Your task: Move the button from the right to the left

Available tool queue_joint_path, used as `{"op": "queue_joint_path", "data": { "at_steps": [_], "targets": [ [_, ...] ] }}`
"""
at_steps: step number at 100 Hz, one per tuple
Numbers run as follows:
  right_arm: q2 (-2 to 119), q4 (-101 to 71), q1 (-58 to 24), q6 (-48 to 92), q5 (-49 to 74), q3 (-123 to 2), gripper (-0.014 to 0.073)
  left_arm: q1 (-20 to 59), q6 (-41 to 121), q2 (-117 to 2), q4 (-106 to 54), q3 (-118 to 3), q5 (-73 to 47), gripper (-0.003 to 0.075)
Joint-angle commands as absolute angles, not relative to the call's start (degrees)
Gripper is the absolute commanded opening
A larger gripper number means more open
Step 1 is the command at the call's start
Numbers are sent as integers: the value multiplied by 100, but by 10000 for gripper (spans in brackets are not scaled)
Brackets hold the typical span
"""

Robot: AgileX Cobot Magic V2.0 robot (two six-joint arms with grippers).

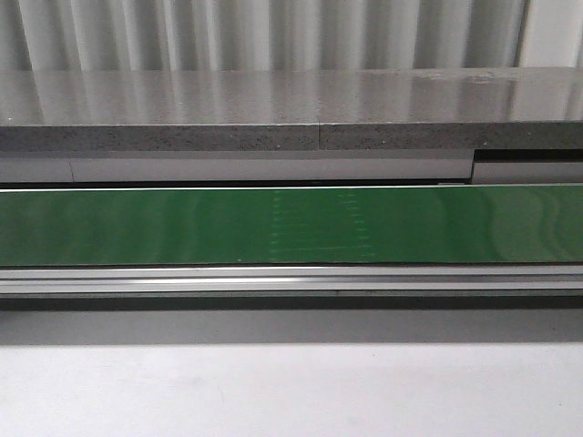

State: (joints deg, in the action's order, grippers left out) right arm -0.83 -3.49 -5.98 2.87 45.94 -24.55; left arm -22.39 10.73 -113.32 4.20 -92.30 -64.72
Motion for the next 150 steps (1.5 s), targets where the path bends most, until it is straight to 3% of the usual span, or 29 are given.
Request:
{"op": "queue_joint_path", "data": {
  "at_steps": [1,10,42,62,89,121,150],
  "targets": [
    [-127,-356,-612,321,4149,-2580,-66,-2230,1003,-10591,110,-9163,-6038,129],
    [-127,-356,-612,321,4149,-2580,-66,-2166,1013,-10112,-117,-8703,-5599,-22],
    [-127,-356,-612,321,4149,-2580,-66,-1210,1013,-8021,-329,-6533,-3593,-20],
    [-127,-356,-612,321,4149,-2580,-66,-457,982,-6973,-369,-5480,-2833,-20],
    [-127,-356,-612,321,4149,-2580,-66,-49,959,-5780,-737,-4424,-2018,-20],
    [-127,-356,-612,321,4149,-2580,-66,35,959,-4424,-655,-3864,-1938,-20],
    [-127,-356,-612,321,4149,-2580,-66,-54,959,-4191,-631,-3851,-2733,-20]
  ]
}}
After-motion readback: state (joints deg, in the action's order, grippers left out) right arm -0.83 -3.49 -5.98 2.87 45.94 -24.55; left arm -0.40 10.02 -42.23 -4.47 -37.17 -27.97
